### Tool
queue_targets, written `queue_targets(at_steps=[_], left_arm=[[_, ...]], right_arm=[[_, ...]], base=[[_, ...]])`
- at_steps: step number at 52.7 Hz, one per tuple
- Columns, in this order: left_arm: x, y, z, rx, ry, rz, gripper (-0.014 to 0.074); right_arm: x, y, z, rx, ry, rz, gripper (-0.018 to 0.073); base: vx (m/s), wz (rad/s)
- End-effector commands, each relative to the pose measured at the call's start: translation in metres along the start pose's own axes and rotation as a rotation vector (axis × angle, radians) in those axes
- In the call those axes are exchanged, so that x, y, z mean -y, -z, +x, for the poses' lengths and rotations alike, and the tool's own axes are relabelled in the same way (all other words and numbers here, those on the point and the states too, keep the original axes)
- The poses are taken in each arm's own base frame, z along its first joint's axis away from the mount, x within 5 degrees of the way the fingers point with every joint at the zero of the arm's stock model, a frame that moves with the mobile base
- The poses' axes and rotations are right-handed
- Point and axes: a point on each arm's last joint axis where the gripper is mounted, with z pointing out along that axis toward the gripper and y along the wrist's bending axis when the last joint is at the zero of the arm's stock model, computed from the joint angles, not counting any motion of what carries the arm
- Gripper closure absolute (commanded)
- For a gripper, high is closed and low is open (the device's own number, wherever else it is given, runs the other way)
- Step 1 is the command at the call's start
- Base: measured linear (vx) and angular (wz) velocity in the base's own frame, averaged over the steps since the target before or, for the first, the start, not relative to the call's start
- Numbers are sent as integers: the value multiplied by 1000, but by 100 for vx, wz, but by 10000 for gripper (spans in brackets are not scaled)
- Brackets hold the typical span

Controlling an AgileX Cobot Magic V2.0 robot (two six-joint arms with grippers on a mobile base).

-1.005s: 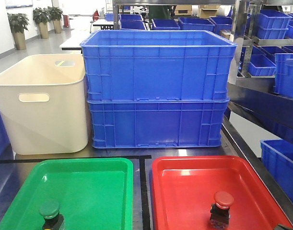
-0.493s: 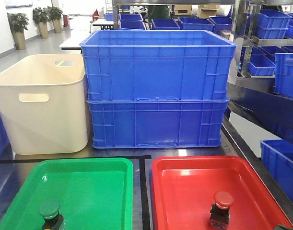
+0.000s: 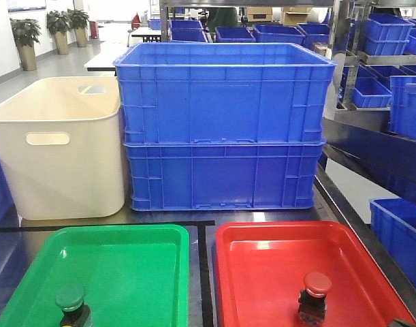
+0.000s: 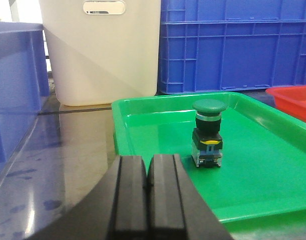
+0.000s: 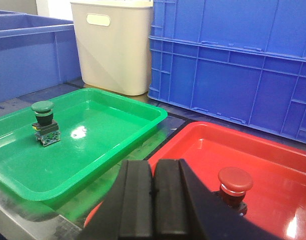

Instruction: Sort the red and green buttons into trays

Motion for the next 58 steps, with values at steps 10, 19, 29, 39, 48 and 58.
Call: queue_targets(at_steps=[10,19,29,39,48,58], left_arm=[[-1,1,-6,86,8,-5,602],[-1,1,-6,86,8,-5,602],[-1,1,-6,86,8,-5,602],[-1,1,-6,86,8,-5,602],[-1,1,-6,86,8,-5,602],[-1,1,-6,86,8,-5,602]], right_arm=[[4,1,-10,30,14,40,572],[7,-3,-9,24,6,56,572],[24,-12,-14,90,-51,185,572],[39,-5,-17,125,1,372,572],[36,18,-21,207,-233,435,572],[25,40,-10,347,-499,383,572]], base=[[0,0],[0,0],[0,0],[0,0],[0,0],[0,0]])
